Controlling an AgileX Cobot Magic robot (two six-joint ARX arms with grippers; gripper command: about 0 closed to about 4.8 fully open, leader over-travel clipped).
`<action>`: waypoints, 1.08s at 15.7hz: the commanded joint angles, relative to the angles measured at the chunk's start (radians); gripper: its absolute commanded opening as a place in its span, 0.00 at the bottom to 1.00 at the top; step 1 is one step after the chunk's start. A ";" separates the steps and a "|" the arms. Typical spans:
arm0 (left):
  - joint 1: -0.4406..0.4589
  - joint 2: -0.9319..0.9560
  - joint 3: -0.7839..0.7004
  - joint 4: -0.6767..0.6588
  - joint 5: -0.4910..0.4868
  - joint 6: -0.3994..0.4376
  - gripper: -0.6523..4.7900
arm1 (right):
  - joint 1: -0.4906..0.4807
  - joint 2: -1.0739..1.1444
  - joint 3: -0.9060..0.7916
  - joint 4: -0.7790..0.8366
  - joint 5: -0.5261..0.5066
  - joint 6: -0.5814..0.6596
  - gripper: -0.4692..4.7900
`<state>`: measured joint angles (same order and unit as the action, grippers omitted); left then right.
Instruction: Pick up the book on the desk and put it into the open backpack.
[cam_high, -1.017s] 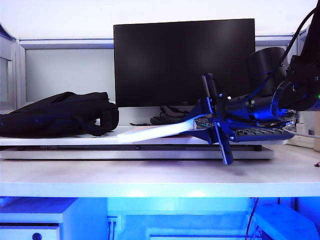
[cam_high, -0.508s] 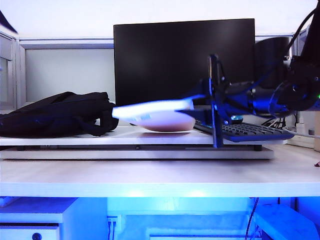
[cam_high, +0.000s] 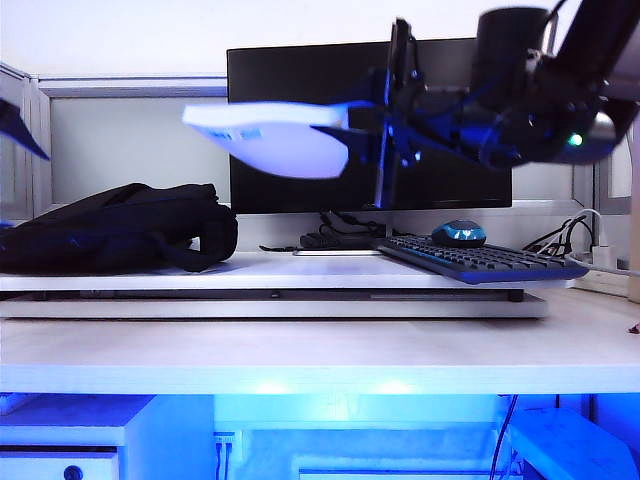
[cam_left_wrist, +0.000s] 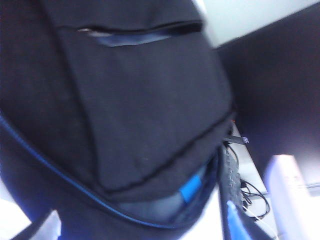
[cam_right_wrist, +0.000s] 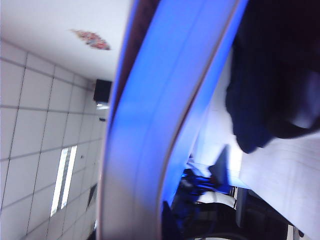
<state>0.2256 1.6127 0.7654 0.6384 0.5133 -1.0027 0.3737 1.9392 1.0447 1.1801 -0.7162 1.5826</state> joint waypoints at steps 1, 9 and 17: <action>0.001 0.021 0.013 0.059 0.007 0.008 1.00 | 0.022 -0.020 0.042 0.037 -0.006 -0.007 0.08; 0.000 0.122 0.180 0.009 0.024 0.045 1.00 | 0.071 -0.021 0.122 -0.045 -0.018 -0.017 0.08; 0.000 0.204 0.180 -0.060 0.065 0.094 1.00 | 0.093 -0.020 0.211 -0.238 -0.018 -0.130 0.08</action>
<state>0.2253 1.8164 0.9436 0.6010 0.5579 -0.9195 0.4644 1.9350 1.2411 0.9108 -0.7364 1.4967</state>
